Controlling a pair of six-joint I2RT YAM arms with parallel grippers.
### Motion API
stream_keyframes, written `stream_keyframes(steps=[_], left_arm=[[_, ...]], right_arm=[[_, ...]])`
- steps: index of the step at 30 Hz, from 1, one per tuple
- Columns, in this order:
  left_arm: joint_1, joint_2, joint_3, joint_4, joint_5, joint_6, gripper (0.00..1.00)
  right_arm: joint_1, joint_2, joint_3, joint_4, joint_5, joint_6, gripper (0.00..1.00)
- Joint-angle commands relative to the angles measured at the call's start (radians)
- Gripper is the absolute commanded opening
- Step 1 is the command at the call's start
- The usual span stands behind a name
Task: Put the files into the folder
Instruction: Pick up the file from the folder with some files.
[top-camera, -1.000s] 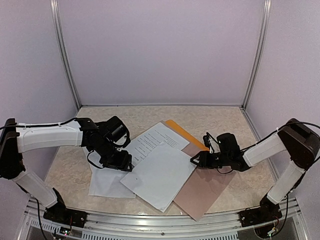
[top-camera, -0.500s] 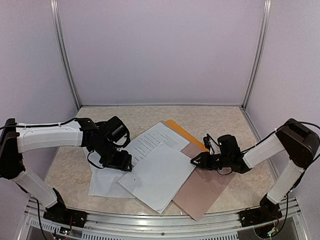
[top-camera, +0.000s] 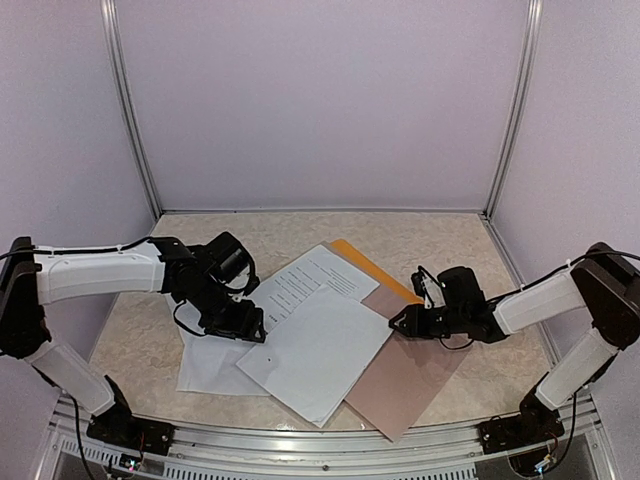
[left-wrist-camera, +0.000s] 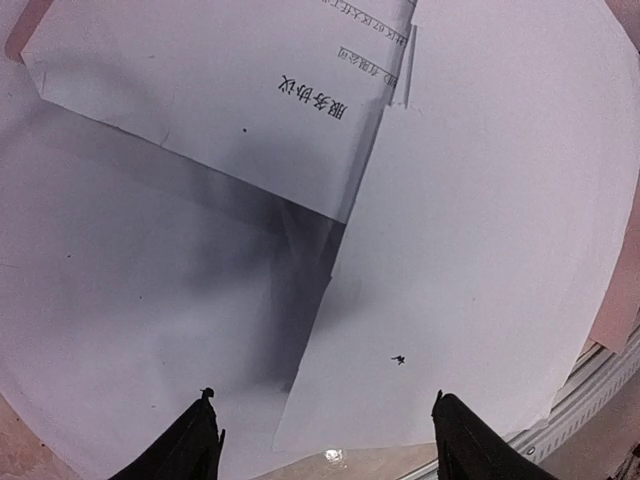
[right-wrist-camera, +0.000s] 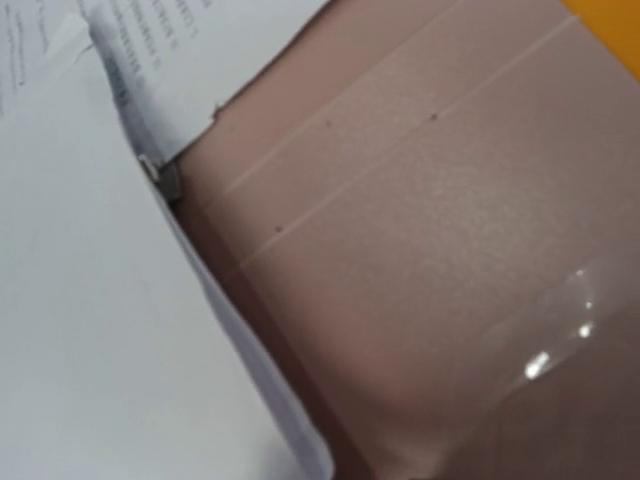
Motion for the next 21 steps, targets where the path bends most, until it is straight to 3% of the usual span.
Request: stream_keyframes(steps=[1, 11, 21], left_arm=[[0.064, 0.022, -0.035, 0.088, 0.129, 0.044, 0.72], [0.176, 0.151, -0.046, 0.252, 0.386, 0.099, 0.80], [0.197, 0.275, -0.055, 0.355, 0.510, 0.111, 0.66]], right_arm=[[0.009, -0.025, -0.006, -0.042, 0.008, -0.023, 0.37], [0.020, -0.011, -0.014, -0.009, -0.008, -0.013, 0.36], [0.032, 0.000, -0.018, 0.001, -0.010, -0.010, 0.35]])
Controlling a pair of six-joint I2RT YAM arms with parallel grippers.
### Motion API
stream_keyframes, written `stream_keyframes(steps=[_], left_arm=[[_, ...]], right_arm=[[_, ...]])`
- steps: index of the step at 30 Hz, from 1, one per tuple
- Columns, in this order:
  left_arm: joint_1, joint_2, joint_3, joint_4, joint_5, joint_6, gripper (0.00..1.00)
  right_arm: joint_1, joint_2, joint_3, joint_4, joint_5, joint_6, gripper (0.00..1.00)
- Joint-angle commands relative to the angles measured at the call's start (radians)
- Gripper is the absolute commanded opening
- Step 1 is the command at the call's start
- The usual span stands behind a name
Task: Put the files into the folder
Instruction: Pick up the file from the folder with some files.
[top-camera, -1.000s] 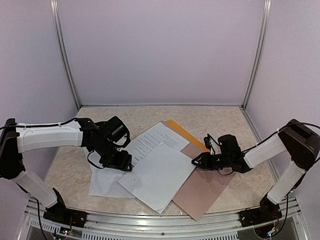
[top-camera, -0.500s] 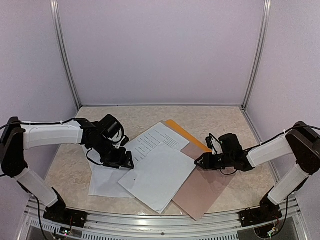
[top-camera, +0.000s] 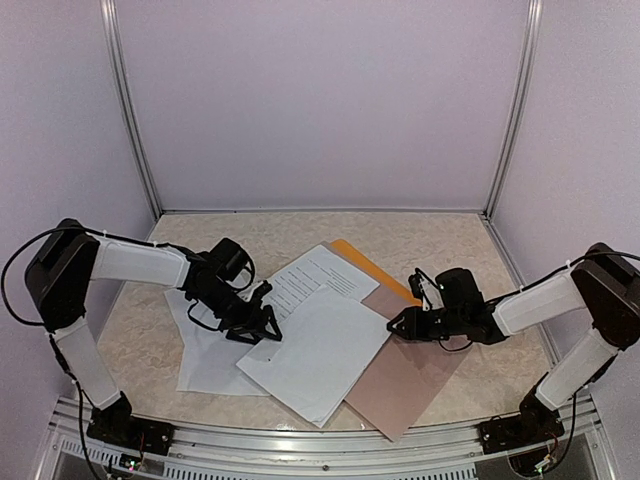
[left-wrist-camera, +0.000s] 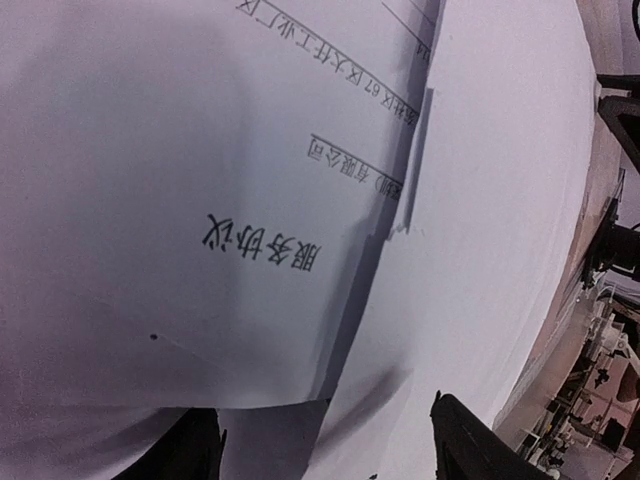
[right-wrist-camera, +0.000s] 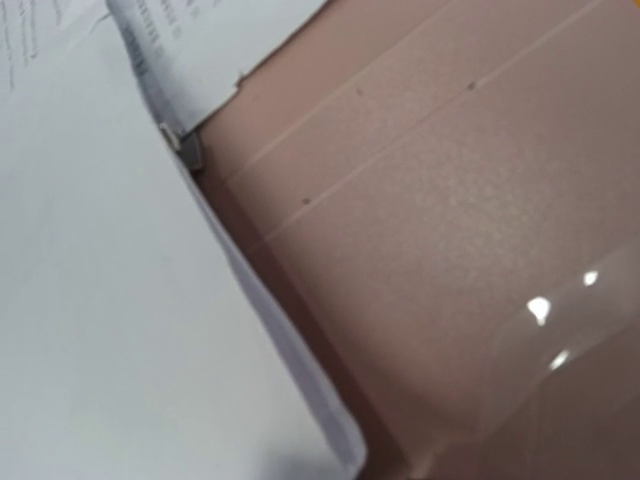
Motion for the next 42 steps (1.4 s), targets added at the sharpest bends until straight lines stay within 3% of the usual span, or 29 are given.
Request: stream_keyframes(steps=[1, 11, 27, 35, 42], left_arm=[[0.007, 0.047, -0.011, 0.073, 0.092, 0.022, 0.62], [0.017, 0.066, -0.036, 0.097, 0.133, 0.005, 0.33], [0.021, 0.010, -0.002, 0.047, 0.119, -0.015, 0.01], [-0.020, -0.056, 0.050, -0.045, 0.047, -0.012, 0.00], [-0.100, -0.113, 0.123, -0.181, -0.038, 0.005, 0.00]], right_arm=[[0.014, 0.005, -0.015, 0.013, -0.002, -0.006, 0.35], [0.017, 0.016, -0.012, 0.020, -0.004, -0.003, 0.35], [0.025, 0.034, -0.004, 0.021, -0.002, -0.006, 0.34], [0.026, 0.003, 0.003, -0.024, 0.025, -0.031, 0.36], [0.026, -0.102, 0.065, -0.224, 0.133, -0.120, 0.45]])
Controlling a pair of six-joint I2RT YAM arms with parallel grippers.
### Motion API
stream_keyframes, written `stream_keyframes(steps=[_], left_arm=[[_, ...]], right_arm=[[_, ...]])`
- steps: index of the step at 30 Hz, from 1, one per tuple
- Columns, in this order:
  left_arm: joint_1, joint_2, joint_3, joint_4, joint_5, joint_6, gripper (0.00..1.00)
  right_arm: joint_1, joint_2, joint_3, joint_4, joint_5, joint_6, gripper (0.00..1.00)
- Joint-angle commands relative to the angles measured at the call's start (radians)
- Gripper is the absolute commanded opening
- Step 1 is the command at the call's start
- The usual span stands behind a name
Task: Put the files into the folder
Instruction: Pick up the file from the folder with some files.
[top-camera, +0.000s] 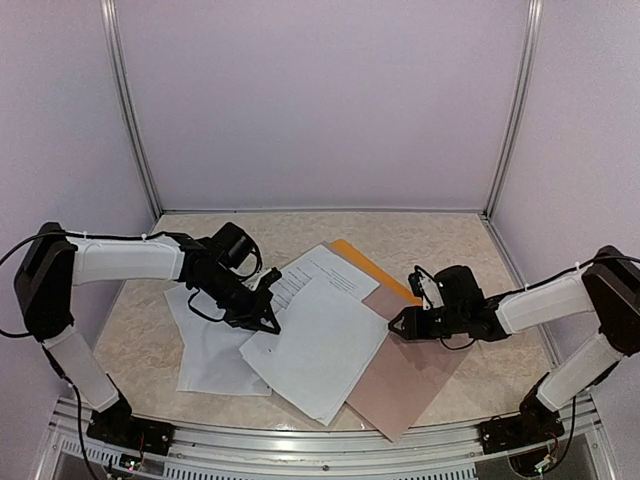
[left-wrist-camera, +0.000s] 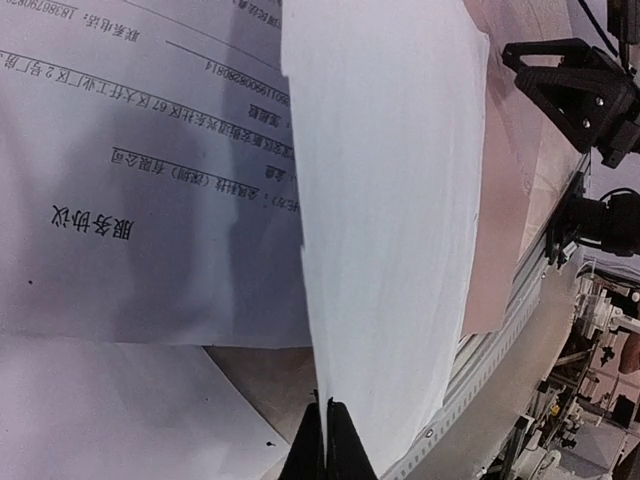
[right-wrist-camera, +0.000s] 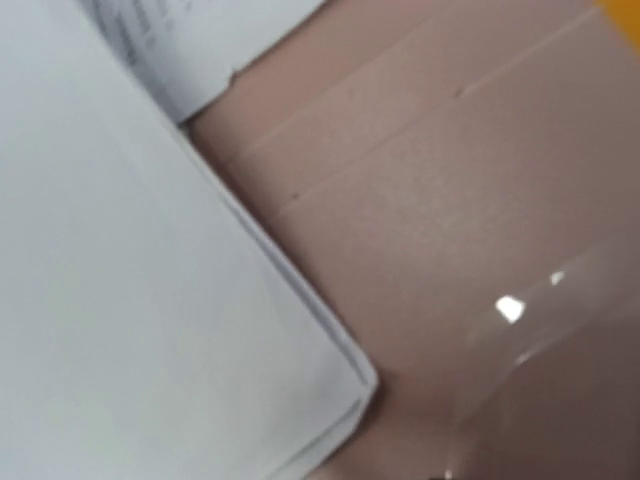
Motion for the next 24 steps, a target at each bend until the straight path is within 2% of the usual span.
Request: stream_keyframes(steps=[1, 10, 14, 18, 24], left_arm=[[-0.056, -0.049, 0.055, -0.128, -0.078, 0.020, 0.00], [-0.127, -0.063, 0.115, -0.263, -0.143, 0.028, 0.00], [-0.145, -0.033, 0.161, -0.305, -0.174, 0.033, 0.00], [-0.152, -0.010, 0.187, -0.320, -0.178, 0.039, 0.00], [-0.154, 0.013, 0.211, -0.324, -0.174, 0.049, 0.00]], right_arm=[[0.008, -0.085, 0.059, -0.178, 0.100, -0.084, 0.46], [0.008, -0.154, 0.133, -0.453, 0.231, -0.175, 0.50], [0.013, -0.141, 0.167, -0.533, 0.284, -0.202, 0.58], [0.020, -0.097, 0.214, -0.612, 0.320, -0.245, 0.73], [0.035, -0.011, 0.248, -0.638, 0.296, -0.289, 0.74]])
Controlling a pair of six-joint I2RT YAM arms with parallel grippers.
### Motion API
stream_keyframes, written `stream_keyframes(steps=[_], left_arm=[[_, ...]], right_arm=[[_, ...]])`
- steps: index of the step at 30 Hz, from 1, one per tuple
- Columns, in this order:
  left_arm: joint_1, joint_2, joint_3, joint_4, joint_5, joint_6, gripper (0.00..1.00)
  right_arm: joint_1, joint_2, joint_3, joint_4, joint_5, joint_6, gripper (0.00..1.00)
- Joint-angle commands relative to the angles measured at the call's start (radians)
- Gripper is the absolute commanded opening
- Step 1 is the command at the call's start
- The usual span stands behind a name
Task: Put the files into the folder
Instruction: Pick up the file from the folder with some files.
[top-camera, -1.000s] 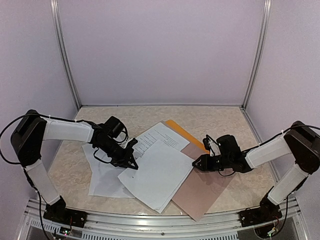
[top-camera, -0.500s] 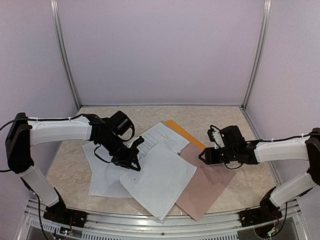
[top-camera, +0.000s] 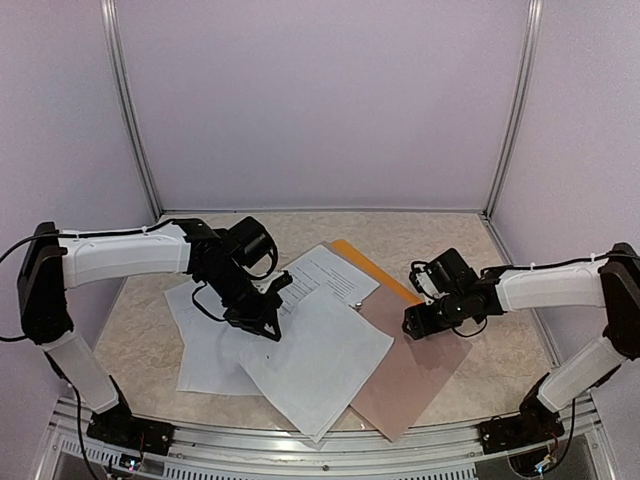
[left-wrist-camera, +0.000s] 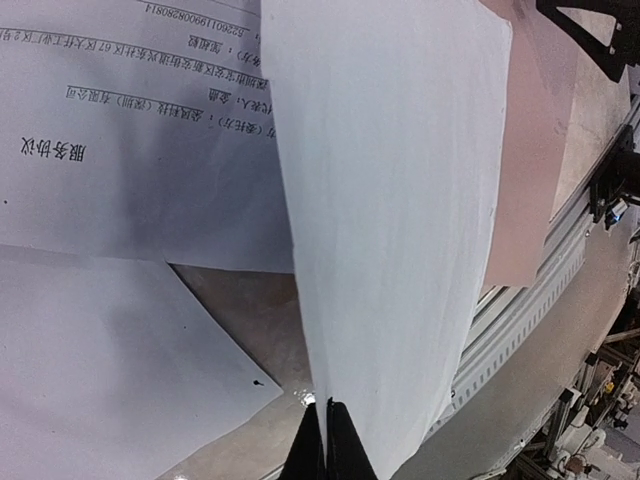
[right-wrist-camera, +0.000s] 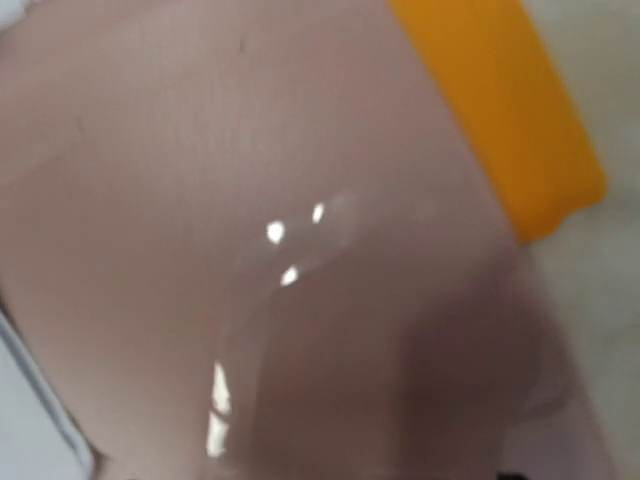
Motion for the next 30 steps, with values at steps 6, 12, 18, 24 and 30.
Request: stream_keyframes(steps=[6, 12, 18, 24, 30], left_arm=[[-0.009, 0.046, 0.047, -0.039, -0.013, 0.032, 0.00], [-0.010, 0.050, 0.049, -0.041, -0.016, 0.035, 0.00], [-0.015, 0.061, 0.052, -0.042, -0.021, 0.036, 0.00], [-0.017, 0.063, 0.053, -0.037, -0.020, 0.036, 0.00], [-0.018, 0.060, 0.054, -0.041, -0.021, 0.033, 0.00]], right_arm=[[0.022, 0.126, 0.037, -0.088, 0.015, -0.069, 0.70], [0.022, 0.141, 0.020, -0.089, -0.003, -0.074, 0.67], [0.029, 0.110, 0.001, -0.062, -0.048, -0.071, 0.72], [0.050, 0.116, -0.016, -0.071, -0.031, -0.061, 0.73], [0.060, 0.134, -0.029, -0.100, 0.029, -0.048, 0.60]])
